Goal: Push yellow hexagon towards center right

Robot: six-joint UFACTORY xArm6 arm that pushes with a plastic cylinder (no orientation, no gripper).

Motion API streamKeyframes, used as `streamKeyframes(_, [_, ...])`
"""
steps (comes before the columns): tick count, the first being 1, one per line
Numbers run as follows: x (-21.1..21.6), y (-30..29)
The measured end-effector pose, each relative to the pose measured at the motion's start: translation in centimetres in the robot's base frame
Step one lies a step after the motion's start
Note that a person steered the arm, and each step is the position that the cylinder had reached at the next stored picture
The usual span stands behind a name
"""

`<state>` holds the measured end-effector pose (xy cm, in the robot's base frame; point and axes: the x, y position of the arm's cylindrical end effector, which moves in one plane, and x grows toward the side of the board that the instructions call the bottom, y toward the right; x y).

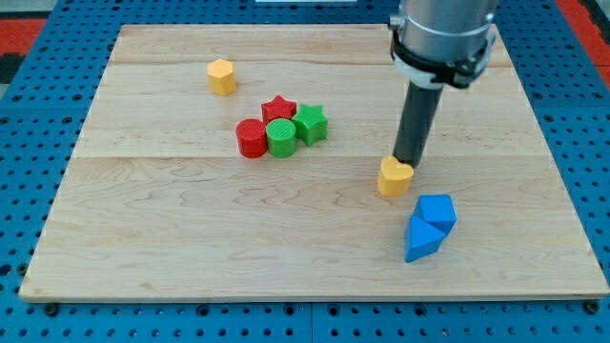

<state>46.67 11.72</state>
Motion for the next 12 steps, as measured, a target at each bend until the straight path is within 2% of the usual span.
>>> streamKeyframes(1, [0.1,0.0])
streamKeyframes(2, [-7.2,2.5])
streamKeyframes(3, [-16.7,-2.0])
streamKeyframes(4, [-22.4,-13.9])
streamKeyframes(5, [-22.5,-26.1])
streamKeyframes(6, [-18.9,-28.4])
streamKeyframes(7, [-15.9,-20.1])
streamKeyframes(8, [-14.7,-9.5])
streamKeyframes(9, [-13.7,-8.9])
streamKeyframes(10, [-19.2,-19.5])
streamKeyframes(11, [-15.4,-24.9])
streamKeyframes(12, [-13.0,-17.9])
